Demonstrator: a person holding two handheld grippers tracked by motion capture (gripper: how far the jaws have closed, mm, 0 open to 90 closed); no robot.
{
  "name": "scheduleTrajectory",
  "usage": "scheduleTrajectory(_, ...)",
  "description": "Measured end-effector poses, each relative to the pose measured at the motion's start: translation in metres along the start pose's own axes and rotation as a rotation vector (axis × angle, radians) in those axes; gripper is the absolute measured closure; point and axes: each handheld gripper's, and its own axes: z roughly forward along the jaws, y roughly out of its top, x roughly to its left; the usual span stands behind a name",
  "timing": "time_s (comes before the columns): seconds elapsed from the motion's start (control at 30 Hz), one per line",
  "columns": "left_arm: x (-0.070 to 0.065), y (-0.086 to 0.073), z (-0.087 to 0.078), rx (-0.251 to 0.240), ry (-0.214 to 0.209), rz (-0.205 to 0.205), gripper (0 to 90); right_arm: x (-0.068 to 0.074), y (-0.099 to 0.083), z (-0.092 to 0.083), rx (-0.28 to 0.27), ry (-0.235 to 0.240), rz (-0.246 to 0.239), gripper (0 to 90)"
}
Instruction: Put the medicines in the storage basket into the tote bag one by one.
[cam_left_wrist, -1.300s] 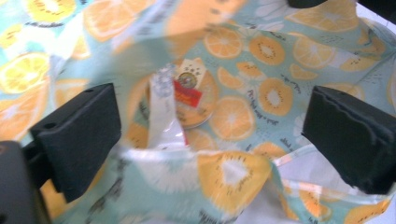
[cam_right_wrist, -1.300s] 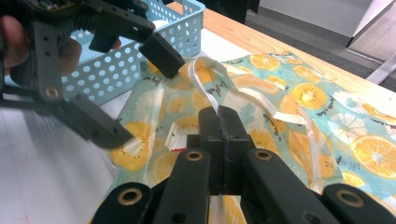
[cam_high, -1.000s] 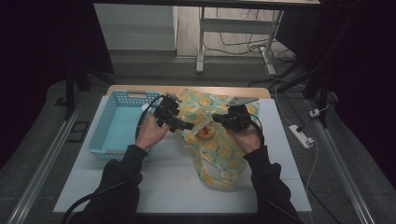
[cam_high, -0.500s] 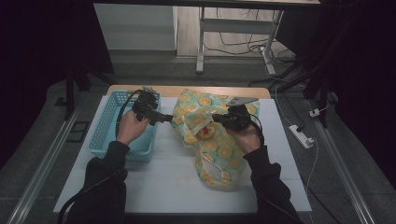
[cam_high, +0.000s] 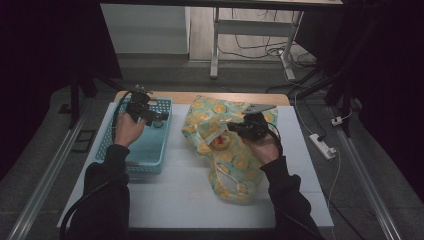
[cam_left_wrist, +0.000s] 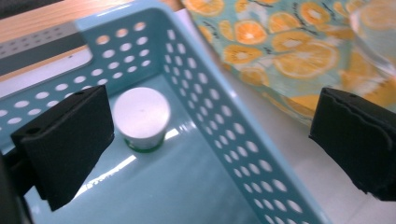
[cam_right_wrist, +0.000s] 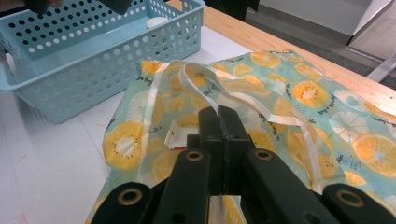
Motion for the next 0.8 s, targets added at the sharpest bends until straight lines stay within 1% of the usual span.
scheduleTrajectory(0.07, 0.004, 0.0, 0.005, 0.015, 0.009, -0.006, 0.0, 0.0, 0.0, 0.0, 0.001, -0.001, 0.001, 90.0)
scheduleTrajectory(0.1, 0.006, 0.0, 0.008, 0.024, 0.02, -0.008, 0.0, 0.0, 0.0, 0.0, 0.001, -0.001, 0.001, 90.0)
scheduleTrajectory(0.23, 0.011, 0.0, 0.019, 0.05, 0.046, -0.009, 0.0, 0.0, 0.0, 0.0, 0.0, 0.0, 0.0, 90.0)
scheduleTrajectory(0.33, 0.014, 0.001, 0.027, 0.078, 0.083, -0.004, 0.0, 0.0, 0.0, -0.001, -0.002, 0.0, -0.001, 90.0)
scheduleTrajectory(0.4, 0.017, 0.0, 0.031, 0.092, 0.083, -0.011, 0.2, 0.0, 0.0, -0.001, -0.001, -0.001, -0.002, 90.0)
scheduleTrajectory(0.57, 0.022, 0.0, 0.042, 0.119, 0.103, -0.02, 1.9, -0.001, 0.0, -0.002, -0.003, -0.001, 0.002, 90.0)
scheduleTrajectory(0.63, 0.022, -0.001, 0.046, 0.129, 0.119, -0.015, 3.6, -0.001, 0.0, -0.002, -0.006, 0.0, 0.001, 90.0)
scheduleTrajectory(0.7, 0.022, -0.001, 0.048, 0.136, 0.128, -0.009, 8.5, -0.001, 0.001, -0.002, -0.008, 0.0, 0.001, 90.0)
scheduleTrajectory(0.73, 0.022, -0.001, 0.049, 0.143, 0.141, -0.002, 10.1, -0.001, 0.001, -0.003, -0.008, 0.0, 0.0, 90.0)
scheduleTrajectory(0.77, 0.021, -0.001, 0.05, 0.15, 0.152, 0.006, 13.0, -0.001, 0.001, -0.003, -0.008, 0.0, 0.0, 90.0)
scheduleTrajectory(0.8, 0.021, -0.001, 0.051, 0.154, 0.154, 0.003, 16.8, 0.0, 0.001, -0.003, -0.009, -0.001, 0.0, 90.0)
